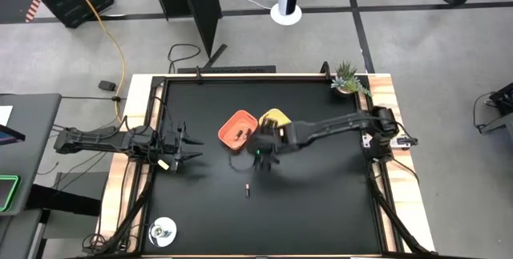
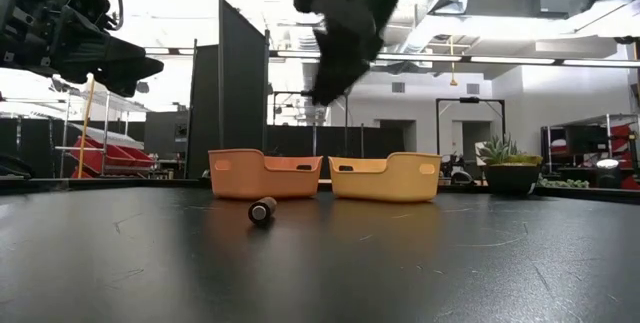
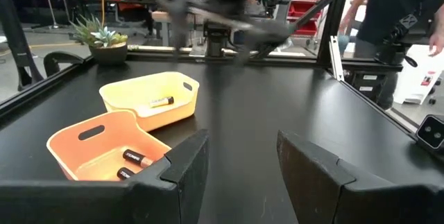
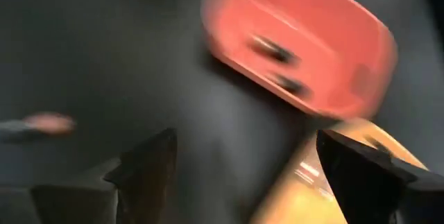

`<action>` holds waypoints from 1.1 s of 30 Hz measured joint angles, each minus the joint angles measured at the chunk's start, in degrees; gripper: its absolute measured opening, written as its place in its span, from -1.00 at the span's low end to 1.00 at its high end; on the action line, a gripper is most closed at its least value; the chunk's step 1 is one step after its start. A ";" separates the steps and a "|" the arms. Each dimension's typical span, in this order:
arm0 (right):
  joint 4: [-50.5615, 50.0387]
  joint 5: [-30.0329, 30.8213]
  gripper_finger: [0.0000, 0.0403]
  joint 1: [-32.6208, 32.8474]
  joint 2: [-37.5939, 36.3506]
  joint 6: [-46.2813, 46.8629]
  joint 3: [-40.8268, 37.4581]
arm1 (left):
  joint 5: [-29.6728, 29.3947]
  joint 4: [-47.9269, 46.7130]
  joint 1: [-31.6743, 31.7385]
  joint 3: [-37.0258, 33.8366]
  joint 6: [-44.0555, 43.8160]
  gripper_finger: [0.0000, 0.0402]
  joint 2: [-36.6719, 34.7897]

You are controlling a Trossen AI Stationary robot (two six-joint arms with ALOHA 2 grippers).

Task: Sort batteries
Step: Put the black battery into the orange bin

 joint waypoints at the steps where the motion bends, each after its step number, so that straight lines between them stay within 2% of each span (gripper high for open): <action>1: 2.38 -0.94 0.77 1.21 0.51 -0.07 0.00 | 0.00 0.00 0.00 0.00 0.00 -0.17 0.00; 9: 12.59 -3.03 0.77 10.22 6.33 -4.32 -0.08 | -0.09 0.47 0.01 0.00 -0.33 -0.17 0.04; 14: 15.41 -4.18 0.78 13.62 10.56 -1.96 -0.09 | -0.09 0.07 0.01 0.00 -0.55 -0.17 -0.04; 20: 17.89 -5.53 0.78 14.12 13.16 4.33 -0.02 | -0.09 0.46 0.00 0.00 0.19 -0.17 -0.02; 24: 19.67 -8.01 0.78 14.14 15.09 4.76 0.02 | -0.09 0.53 0.01 0.00 0.40 -0.17 -0.01; 33: 18.66 -8.83 0.76 13.28 15.10 6.09 -0.04 | -0.17 0.52 0.00 0.00 0.44 -0.17 -0.02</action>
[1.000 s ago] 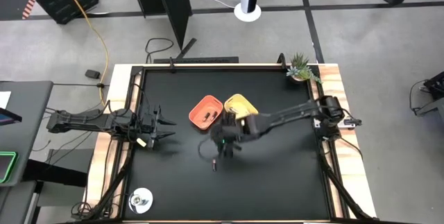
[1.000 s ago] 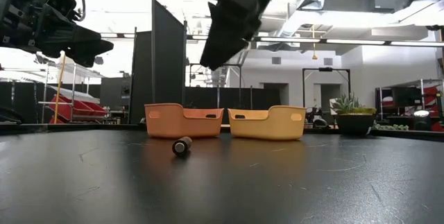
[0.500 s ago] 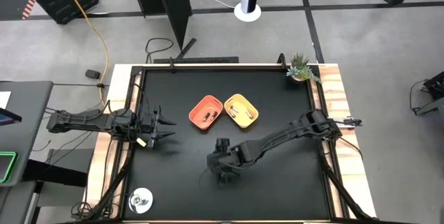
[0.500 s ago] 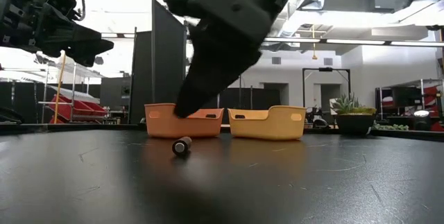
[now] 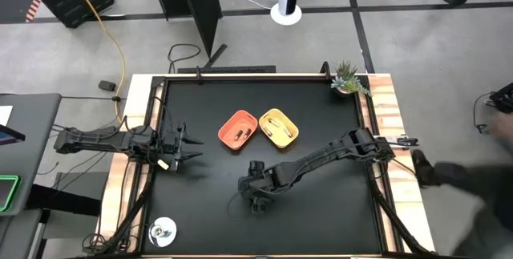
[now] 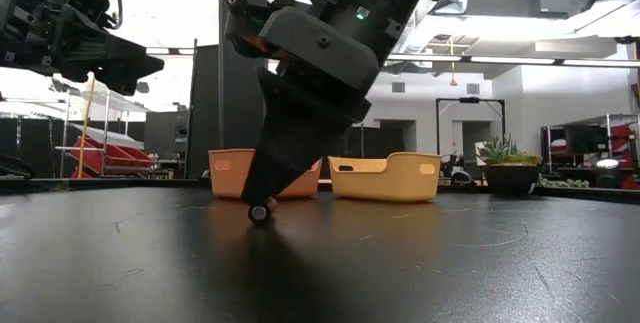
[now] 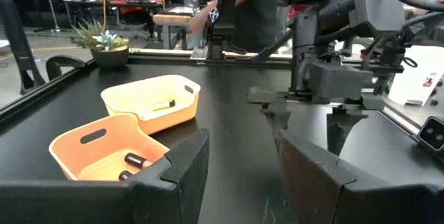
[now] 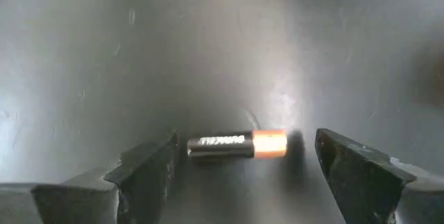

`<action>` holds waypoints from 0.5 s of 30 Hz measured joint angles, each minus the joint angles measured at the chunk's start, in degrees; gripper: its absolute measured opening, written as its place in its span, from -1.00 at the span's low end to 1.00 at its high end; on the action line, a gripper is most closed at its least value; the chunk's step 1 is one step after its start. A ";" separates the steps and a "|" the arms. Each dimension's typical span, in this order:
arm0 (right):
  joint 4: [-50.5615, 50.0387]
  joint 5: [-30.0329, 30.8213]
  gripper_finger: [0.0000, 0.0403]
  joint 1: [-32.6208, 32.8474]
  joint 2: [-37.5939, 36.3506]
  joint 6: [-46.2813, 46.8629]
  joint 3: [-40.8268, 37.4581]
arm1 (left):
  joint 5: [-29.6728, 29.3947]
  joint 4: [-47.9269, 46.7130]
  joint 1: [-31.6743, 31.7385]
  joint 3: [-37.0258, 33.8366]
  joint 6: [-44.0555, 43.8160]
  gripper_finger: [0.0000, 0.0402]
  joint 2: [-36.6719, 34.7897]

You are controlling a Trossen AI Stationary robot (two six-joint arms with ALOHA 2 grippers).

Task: Sort batteries
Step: Put the black battery into the orange bin

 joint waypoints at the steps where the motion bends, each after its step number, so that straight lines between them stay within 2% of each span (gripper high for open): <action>1: 0.35 -0.38 0.76 -0.03 0.00 0.02 -0.09 | 0.00 -0.01 0.01 0.00 0.00 -0.17 0.02; 15: 0.54 -1.19 0.75 -0.37 -0.02 0.03 -0.35 | 0.00 0.00 0.01 0.00 0.04 -0.17 0.02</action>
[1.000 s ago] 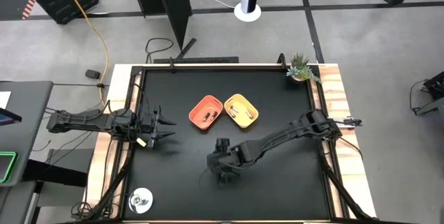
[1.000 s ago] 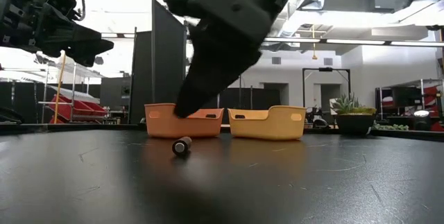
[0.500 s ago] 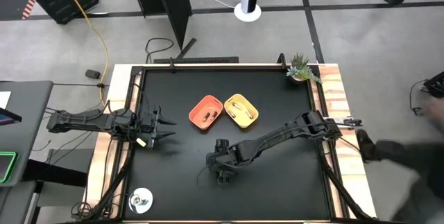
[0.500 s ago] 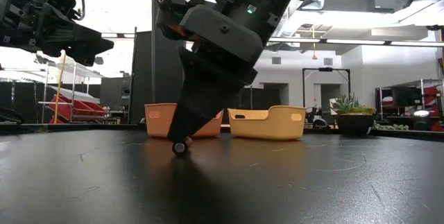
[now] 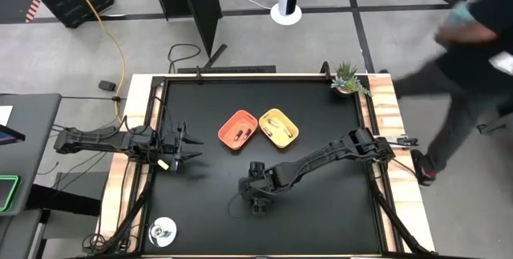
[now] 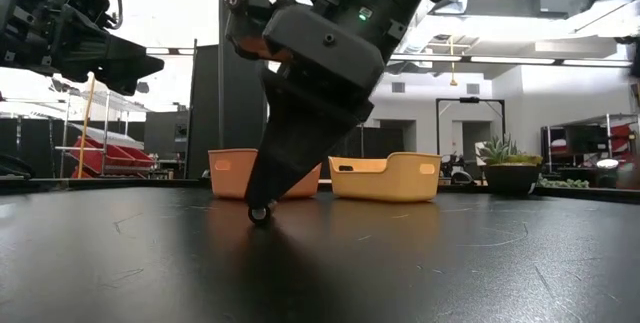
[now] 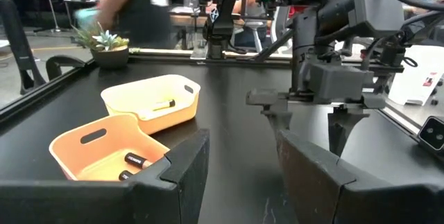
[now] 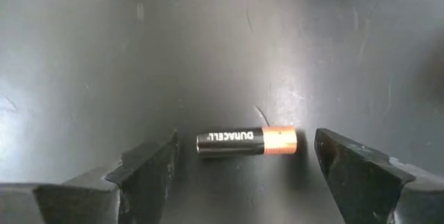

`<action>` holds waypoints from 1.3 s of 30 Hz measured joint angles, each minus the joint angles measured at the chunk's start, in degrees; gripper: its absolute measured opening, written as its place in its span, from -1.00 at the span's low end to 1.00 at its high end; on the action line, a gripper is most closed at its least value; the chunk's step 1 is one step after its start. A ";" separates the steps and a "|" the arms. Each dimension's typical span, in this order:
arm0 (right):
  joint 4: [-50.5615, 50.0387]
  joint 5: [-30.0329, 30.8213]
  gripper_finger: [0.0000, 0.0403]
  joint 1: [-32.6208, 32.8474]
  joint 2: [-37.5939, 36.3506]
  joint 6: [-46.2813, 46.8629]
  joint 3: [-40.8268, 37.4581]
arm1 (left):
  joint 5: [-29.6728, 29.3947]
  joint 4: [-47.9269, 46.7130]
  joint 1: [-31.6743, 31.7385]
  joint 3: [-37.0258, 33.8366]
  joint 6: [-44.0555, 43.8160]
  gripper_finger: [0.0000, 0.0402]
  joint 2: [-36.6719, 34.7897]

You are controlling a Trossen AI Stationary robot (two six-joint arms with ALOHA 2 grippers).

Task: Sort batteries
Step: Put the black battery into the orange bin

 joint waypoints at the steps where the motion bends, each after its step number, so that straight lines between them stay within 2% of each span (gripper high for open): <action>1: -0.34 0.01 0.75 0.00 0.00 -0.02 0.00 | 0.00 0.00 -0.02 0.00 0.00 -0.17 0.00; 19: 1.24 -0.36 0.72 -0.31 2.56 -0.50 0.26 | -0.12 -0.04 -0.01 0.00 0.12 -0.17 0.09; 23: 0.45 -0.39 0.57 -0.34 2.59 -0.52 0.26 | -0.11 -0.08 -0.01 0.00 0.15 -0.17 0.11; 34: 0.32 -0.39 -0.01 -0.87 2.62 -0.70 0.22 | -0.09 -0.11 -0.01 0.00 0.17 -0.17 0.11; 39: 0.07 -0.48 -0.07 -0.99 2.58 -1.34 1.41 | -0.07 -0.15 0.00 0.00 0.15 -0.17 0.11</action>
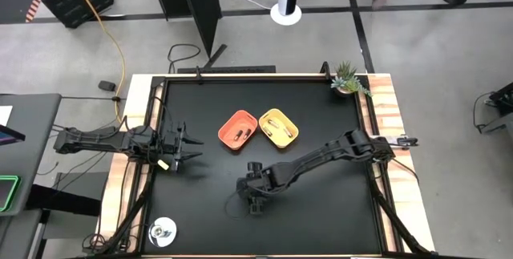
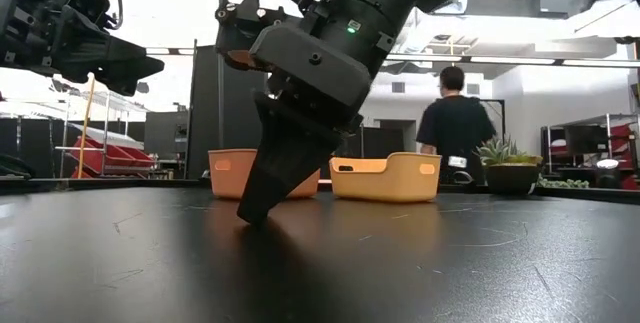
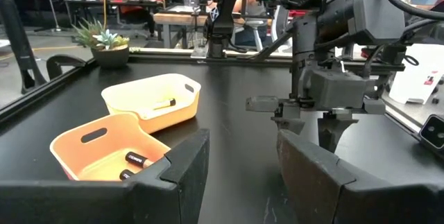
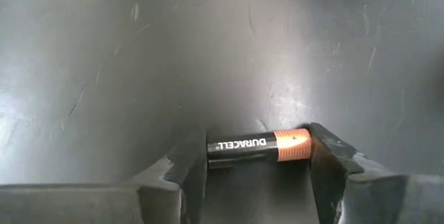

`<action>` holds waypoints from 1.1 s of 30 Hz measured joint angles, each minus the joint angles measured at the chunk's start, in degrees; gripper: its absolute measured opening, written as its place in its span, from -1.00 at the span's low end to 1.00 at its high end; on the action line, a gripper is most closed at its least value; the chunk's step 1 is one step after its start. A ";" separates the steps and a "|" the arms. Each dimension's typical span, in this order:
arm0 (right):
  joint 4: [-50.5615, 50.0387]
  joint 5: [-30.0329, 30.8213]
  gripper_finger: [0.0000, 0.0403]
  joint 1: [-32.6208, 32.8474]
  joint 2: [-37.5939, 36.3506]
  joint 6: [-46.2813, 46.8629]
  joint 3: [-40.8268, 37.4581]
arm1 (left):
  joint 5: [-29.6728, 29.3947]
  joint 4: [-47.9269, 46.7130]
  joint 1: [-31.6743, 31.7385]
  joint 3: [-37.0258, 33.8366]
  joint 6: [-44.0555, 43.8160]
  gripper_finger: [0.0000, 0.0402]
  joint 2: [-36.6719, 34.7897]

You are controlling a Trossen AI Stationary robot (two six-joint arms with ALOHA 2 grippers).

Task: Sort batteries
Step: Put the black battery into the orange bin

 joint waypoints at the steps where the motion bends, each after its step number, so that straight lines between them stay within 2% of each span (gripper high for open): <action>1: -0.06 -0.02 -0.07 -0.05 0.10 -0.39 0.49 | 0.00 0.00 0.00 0.00 0.02 -0.17 0.00; 13: -8.32 2.58 -0.05 -2.12 0.35 -7.20 11.34 | 0.03 -0.01 -0.01 0.00 -0.29 -0.17 0.00; 22: -17.47 13.48 -0.04 -7.16 0.14 -12.86 20.71 | 0.04 -0.22 0.00 0.00 -0.42 -0.17 0.00; 29: -19.42 13.71 0.07 -14.03 0.08 -11.85 21.02 | 0.04 -0.37 -0.01 0.00 -0.42 -0.17 0.00; 33: -19.44 13.07 0.26 -16.66 0.13 -10.59 21.04 | 0.04 -0.38 -0.01 0.00 -0.42 -0.17 0.00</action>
